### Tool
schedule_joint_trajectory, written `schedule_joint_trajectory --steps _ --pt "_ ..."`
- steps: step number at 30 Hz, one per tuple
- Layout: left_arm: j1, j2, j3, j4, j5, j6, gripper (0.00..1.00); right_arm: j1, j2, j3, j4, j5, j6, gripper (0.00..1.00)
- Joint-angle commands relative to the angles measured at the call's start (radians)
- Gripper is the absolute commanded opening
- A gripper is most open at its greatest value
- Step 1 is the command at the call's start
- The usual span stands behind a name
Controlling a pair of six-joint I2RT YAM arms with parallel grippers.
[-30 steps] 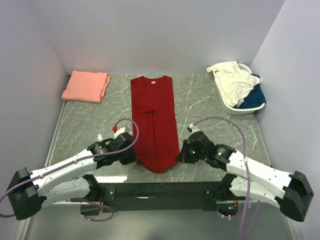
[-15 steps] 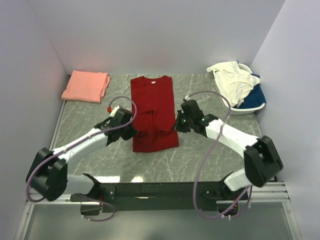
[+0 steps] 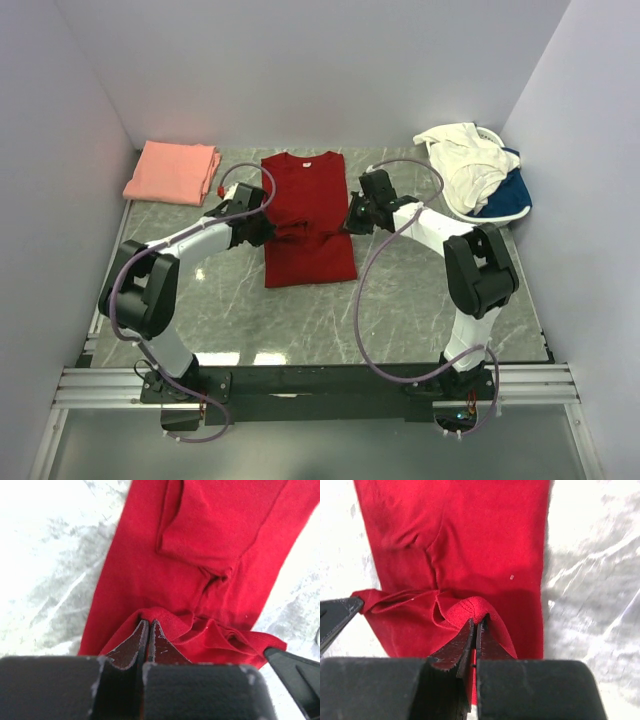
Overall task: Fold and stack the t-shirts
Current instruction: Fold the tshirt
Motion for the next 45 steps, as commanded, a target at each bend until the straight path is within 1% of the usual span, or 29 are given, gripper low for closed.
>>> schedule_joint_trajectory --steps 1,10,14,21,26,32,33,35,36,37,38,39,40,43,45 --pt "0.015 0.011 0.053 0.030 0.024 0.028 0.01 -0.028 0.012 0.052 0.018 -0.039 -0.020 0.00" --pt "0.040 -0.035 0.038 0.038 0.019 0.040 0.01 -0.045 -0.061 0.004 0.066 -0.056 -0.023 0.00" --pt "0.061 -0.021 0.056 0.030 0.041 0.048 0.01 -0.055 -0.035 0.038 0.046 -0.060 -0.026 0.00" --pt "0.084 -0.033 0.079 0.039 0.054 0.061 0.01 -0.085 -0.046 0.022 0.075 -0.082 -0.012 0.00" --pt "0.090 0.004 0.127 0.029 0.064 0.075 0.01 -0.091 -0.022 0.067 0.065 -0.089 -0.009 0.00" --pt "0.116 0.092 0.173 0.041 0.074 0.098 0.01 -0.116 0.067 0.148 0.055 -0.118 -0.005 0.00" --pt "0.121 0.120 0.179 0.055 0.091 0.106 0.03 -0.119 0.087 0.166 0.055 -0.125 -0.006 0.00" --pt "0.132 0.157 0.217 0.043 0.097 0.129 0.16 -0.131 0.115 0.199 0.023 -0.135 -0.017 0.09" --pt "0.136 0.183 0.228 0.041 0.122 0.138 0.20 -0.136 0.141 0.234 0.008 -0.134 -0.021 0.15" --pt "0.144 0.191 0.242 0.041 0.123 0.149 0.25 -0.137 0.147 0.243 -0.004 -0.134 -0.026 0.26" --pt "0.149 0.189 0.242 0.046 0.130 0.152 0.40 -0.147 0.147 0.242 -0.011 -0.132 -0.031 0.32" --pt "0.155 0.180 0.236 0.064 0.136 0.155 0.45 -0.150 0.138 0.233 -0.008 -0.131 -0.032 0.37" --pt "0.162 0.166 0.221 0.073 0.149 0.160 0.50 -0.148 0.129 0.223 -0.008 -0.119 -0.034 0.44" --pt "0.166 0.096 0.175 0.095 0.143 0.158 0.58 -0.150 0.086 0.179 0.006 -0.106 -0.043 0.48" --pt "0.164 0.047 0.150 0.099 0.140 0.150 0.60 -0.138 0.049 0.142 0.018 -0.100 -0.038 0.49"
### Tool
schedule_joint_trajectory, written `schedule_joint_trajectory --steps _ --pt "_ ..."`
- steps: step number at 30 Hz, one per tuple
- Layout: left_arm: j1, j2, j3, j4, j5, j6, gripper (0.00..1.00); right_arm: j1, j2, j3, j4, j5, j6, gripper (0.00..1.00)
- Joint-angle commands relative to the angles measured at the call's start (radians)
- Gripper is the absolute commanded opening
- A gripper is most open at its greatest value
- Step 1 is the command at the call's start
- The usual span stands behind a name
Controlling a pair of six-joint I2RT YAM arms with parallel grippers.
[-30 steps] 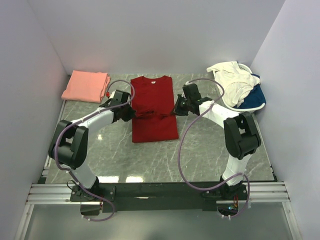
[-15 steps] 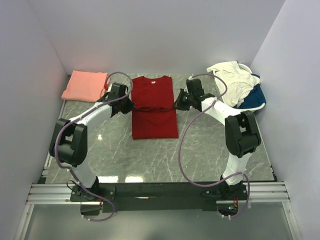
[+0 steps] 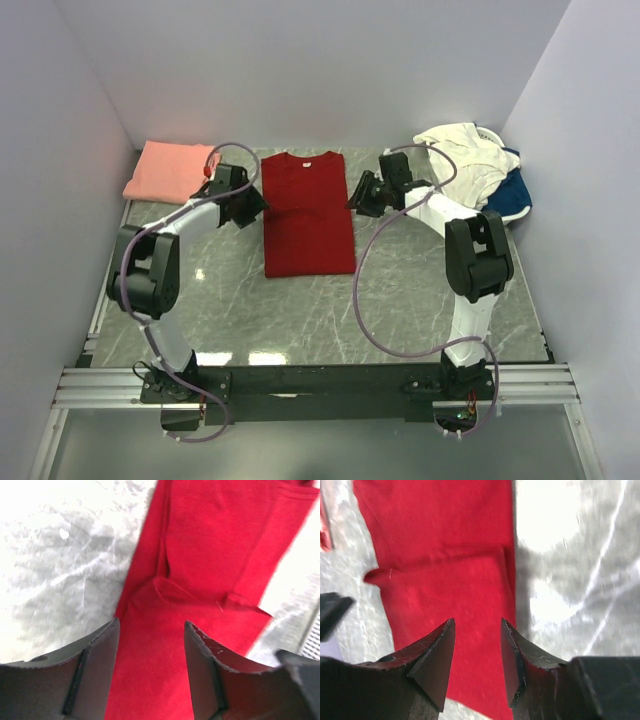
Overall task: Fold and stack the t-shirts
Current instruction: Fold the tshirt
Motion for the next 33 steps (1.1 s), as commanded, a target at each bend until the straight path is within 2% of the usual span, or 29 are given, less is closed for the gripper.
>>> schedule_joint_trajectory --steps 1,4,5,7,8,10,13,18,21,25,33 --pt "-0.006 -0.131 -0.054 0.067 0.021 0.007 0.60 0.019 -0.105 -0.049 0.019 0.023 -0.013 0.49" --pt "-0.026 -0.192 -0.130 0.101 0.036 -0.019 0.49 0.074 -0.128 -0.069 0.028 0.062 -0.024 0.49" --pt "-0.036 -0.200 -0.143 0.128 0.052 -0.023 0.33 0.087 -0.126 -0.069 0.032 0.060 -0.028 0.48" --pt "-0.072 -0.185 -0.146 0.147 0.068 -0.030 0.24 0.125 -0.097 -0.049 0.032 0.060 -0.027 0.46" --pt "-0.084 -0.145 -0.132 0.142 0.073 -0.028 0.15 0.137 -0.085 -0.040 0.036 0.057 -0.022 0.45" --pt "-0.119 -0.091 -0.066 0.132 0.098 -0.017 0.06 0.166 -0.034 0.006 0.035 0.036 -0.022 0.43" --pt "-0.142 0.012 0.024 0.138 0.134 -0.007 0.01 0.187 0.036 0.077 0.038 0.005 -0.024 0.42" --pt "-0.132 0.183 0.167 0.142 0.194 0.007 0.01 0.184 0.177 0.232 0.010 -0.068 -0.036 0.41" --pt "-0.099 0.239 0.181 0.173 0.223 -0.007 0.01 0.177 0.272 0.338 -0.045 -0.088 -0.048 0.40" --pt "-0.061 0.286 0.166 0.172 0.233 -0.013 0.01 0.145 0.344 0.381 -0.068 -0.098 -0.045 0.39" --pt "0.003 0.286 0.014 0.285 0.295 -0.053 0.01 0.027 0.343 0.264 0.022 -0.244 -0.010 0.38"
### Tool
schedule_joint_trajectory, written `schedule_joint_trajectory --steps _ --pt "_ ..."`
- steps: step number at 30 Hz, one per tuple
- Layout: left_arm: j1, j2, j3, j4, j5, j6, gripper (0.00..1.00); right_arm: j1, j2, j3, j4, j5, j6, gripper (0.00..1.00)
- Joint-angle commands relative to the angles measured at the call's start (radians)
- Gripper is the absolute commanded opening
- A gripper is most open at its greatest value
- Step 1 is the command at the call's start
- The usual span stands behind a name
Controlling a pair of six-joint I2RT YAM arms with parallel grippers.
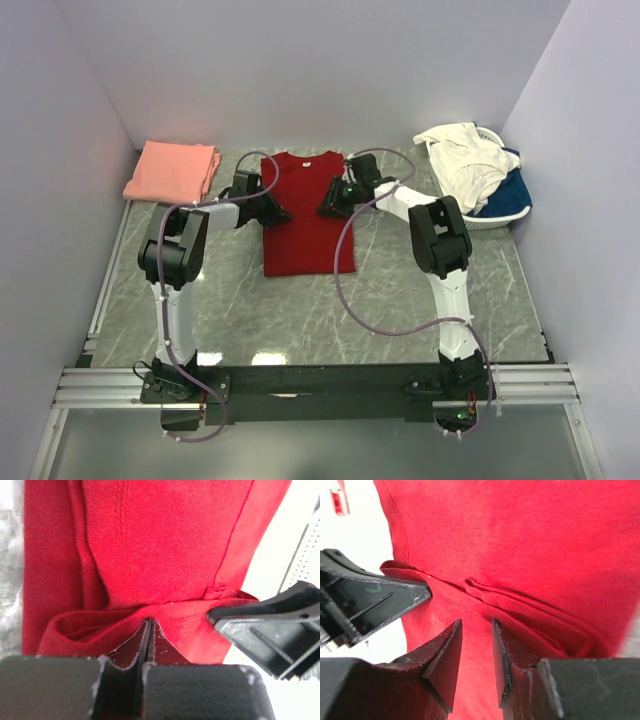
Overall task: Fold and stack the t-shirts
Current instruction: Fold the tshirt
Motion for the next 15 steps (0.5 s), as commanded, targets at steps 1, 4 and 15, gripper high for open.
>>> schedule_joint_trajectory --steps 1,4,15 --pt "0.029 0.000 -0.071 0.036 0.006 -0.005 0.01 -0.076 -0.016 -0.047 0.011 -0.058 -0.006 0.38" --pt "0.043 -0.035 -0.094 0.059 0.019 -0.001 0.01 -0.116 -0.043 -0.096 0.064 -0.134 0.022 0.38" --pt "0.126 -0.114 -0.183 0.161 0.109 -0.014 0.07 -0.171 -0.071 -0.182 0.147 -0.229 0.092 0.38"
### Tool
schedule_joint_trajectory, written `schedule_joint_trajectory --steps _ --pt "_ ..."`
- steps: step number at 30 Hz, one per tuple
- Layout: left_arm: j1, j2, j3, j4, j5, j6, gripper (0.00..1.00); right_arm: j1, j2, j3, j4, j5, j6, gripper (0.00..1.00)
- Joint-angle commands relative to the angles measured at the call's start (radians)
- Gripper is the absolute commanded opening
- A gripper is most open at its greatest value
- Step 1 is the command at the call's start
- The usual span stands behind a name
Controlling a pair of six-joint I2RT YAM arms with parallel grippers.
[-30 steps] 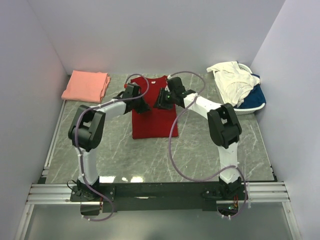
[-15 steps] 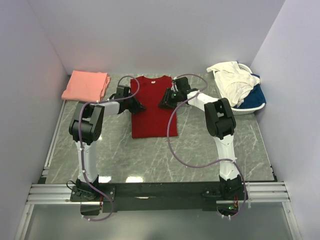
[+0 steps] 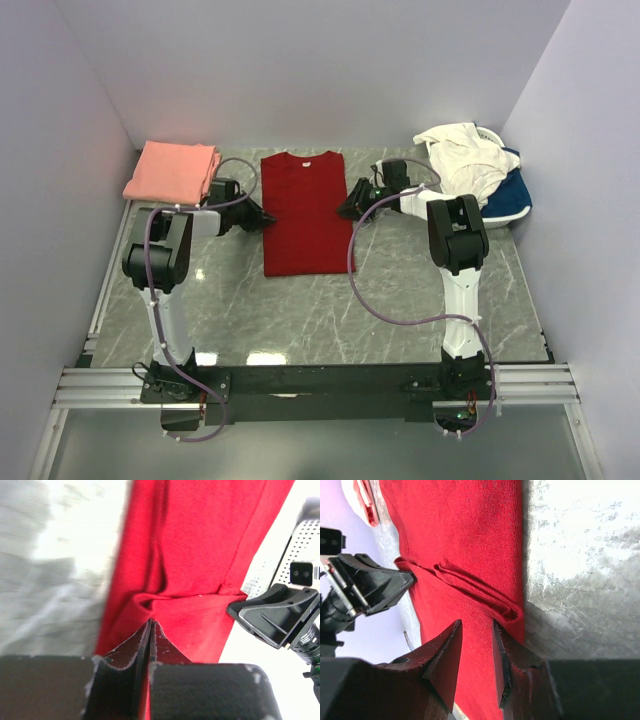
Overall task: Fold and stack the t-shirts
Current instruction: Fold the tshirt
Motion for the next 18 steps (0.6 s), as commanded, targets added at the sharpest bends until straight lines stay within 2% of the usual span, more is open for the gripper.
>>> schedule_joint_trajectory --steps 1,7,12,18 --pt "0.036 -0.040 -0.030 0.044 0.029 0.003 0.07 -0.011 -0.044 -0.027 0.002 -0.002 0.014 0.38" --pt "0.064 -0.037 -0.050 0.047 0.043 0.003 0.06 -0.031 -0.068 -0.068 0.030 -0.019 0.046 0.38" --pt "0.064 -0.123 -0.088 0.046 0.037 0.010 0.08 -0.032 -0.186 -0.142 0.033 0.007 0.040 0.38" --pt "0.053 -0.311 -0.227 0.040 -0.011 -0.005 0.21 -0.006 -0.413 -0.332 0.057 0.129 0.048 0.39"
